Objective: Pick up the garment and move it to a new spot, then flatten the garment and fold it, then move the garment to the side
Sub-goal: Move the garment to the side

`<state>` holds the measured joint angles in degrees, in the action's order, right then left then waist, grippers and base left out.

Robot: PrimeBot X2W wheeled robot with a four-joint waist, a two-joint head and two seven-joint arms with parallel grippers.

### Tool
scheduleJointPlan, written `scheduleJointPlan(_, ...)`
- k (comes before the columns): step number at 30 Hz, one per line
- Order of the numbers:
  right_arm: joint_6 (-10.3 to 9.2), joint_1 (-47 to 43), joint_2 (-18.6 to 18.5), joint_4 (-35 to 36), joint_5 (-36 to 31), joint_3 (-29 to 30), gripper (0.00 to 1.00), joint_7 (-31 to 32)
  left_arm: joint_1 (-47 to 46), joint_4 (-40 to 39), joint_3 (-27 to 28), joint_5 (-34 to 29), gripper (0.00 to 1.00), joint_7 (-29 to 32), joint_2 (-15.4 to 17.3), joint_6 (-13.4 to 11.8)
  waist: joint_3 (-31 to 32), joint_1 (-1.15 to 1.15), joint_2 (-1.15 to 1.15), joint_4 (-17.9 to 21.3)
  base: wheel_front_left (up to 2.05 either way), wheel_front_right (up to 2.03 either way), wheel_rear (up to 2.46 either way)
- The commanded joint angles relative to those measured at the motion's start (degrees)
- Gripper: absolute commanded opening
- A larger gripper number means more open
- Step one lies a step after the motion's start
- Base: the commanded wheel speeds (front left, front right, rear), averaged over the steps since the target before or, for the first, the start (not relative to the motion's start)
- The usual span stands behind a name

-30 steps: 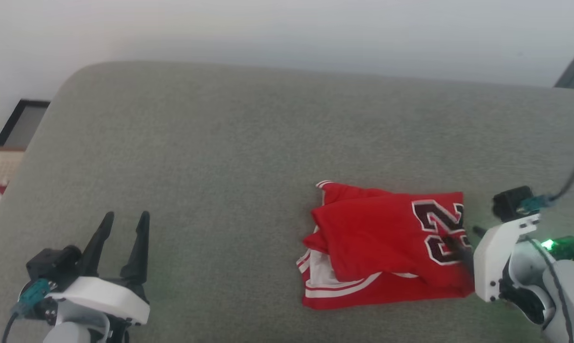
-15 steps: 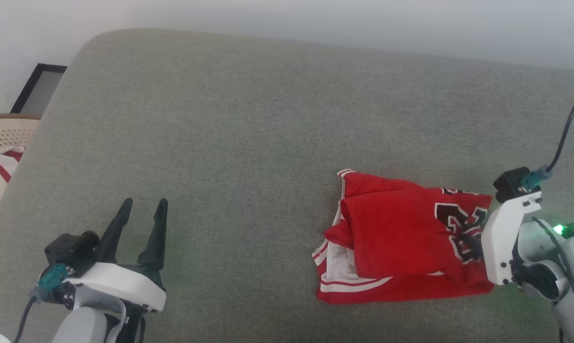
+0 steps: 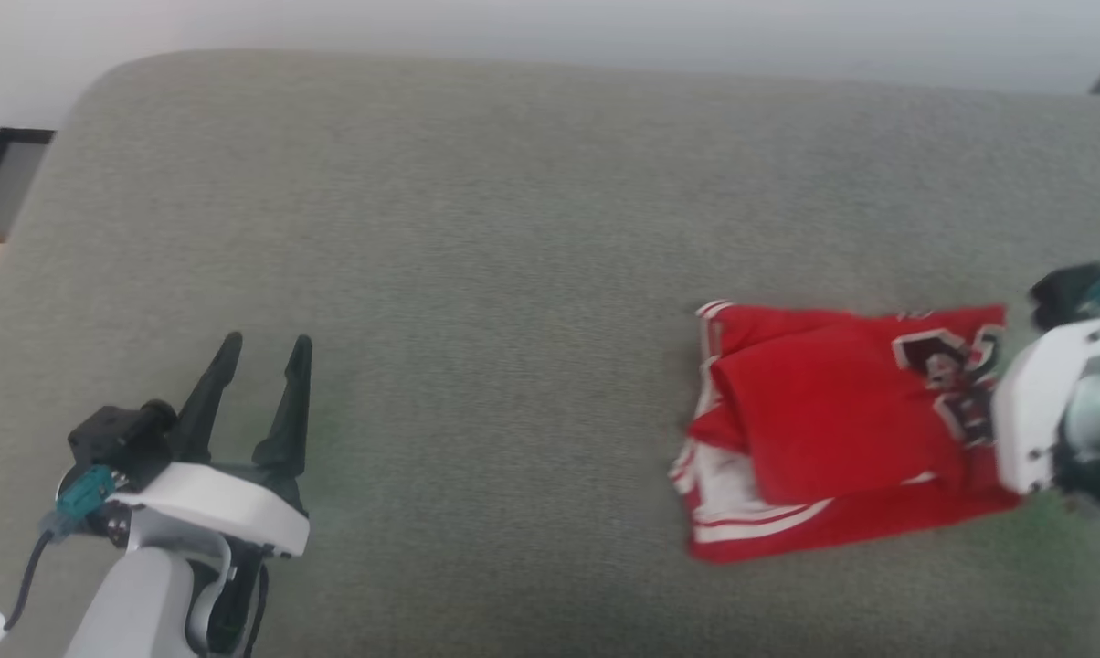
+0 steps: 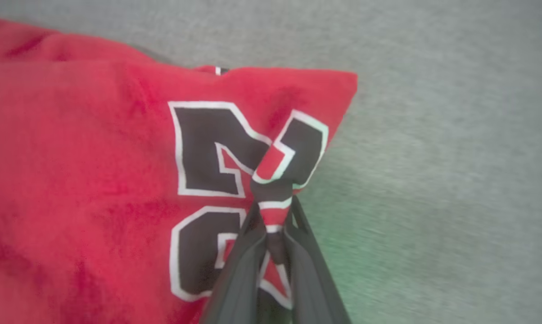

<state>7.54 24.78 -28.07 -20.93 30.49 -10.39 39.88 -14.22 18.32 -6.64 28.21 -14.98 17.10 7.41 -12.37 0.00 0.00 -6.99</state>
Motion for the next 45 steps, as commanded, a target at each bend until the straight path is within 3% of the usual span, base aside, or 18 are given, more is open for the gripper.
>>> scheduleJointPlan(1, -0.1, 1.3, -1.1, 0.6, -0.6, 1.2, 0.0, 0.2, -1.3, -0.3, -0.3, -0.4, 1.0, -0.2, 0.0, 0.1, -1.0, 0.0, 0.0, 1.6, 0.0, 0.0, 0.0)
scheduleJointPlan(14, -0.09, 9.0, -9.2, 0.0, -2.5, 6.4, 0.0, -2.3, -8.1, -0.9, -3.7, -1.1, 1.0, -0.2, 0.7, 0.1, -6.6, 0.0, 0.0, 9.0, 0.0, 0.0, 0.0)
scheduleJointPlan(27, -0.1, 17.4, -17.5, -7.8, -7.7, 7.8, 0.0, -13.1, -18.0, -0.3, -10.3, -1.4, 1.0, -0.2, 1.7, 0.1, -13.9, 0.0, 0.0, 14.5, 0.0, 0.0, 0.0)
scheduleJointPlan(34, -0.1, 20.6, -17.5, -13.8, -12.2, 8.5, 0.0, -17.9, -22.5, 0.4, -13.4, -0.7, 1.0, -0.2, 2.0, 0.1, -17.4, 0.0, 0.0, 15.8, 0.0, 0.0, 0.0)
scheduleJointPlan(45, -0.08, 25.5, -13.9, -25.6, -15.2, 6.1, 0.0, -23.4, -27.5, 2.1, -16.9, 0.6, 1.0, -0.2, 2.4, 0.1, -20.7, 0.0, 0.0, 14.4, 0.0, 0.0, 0.0)
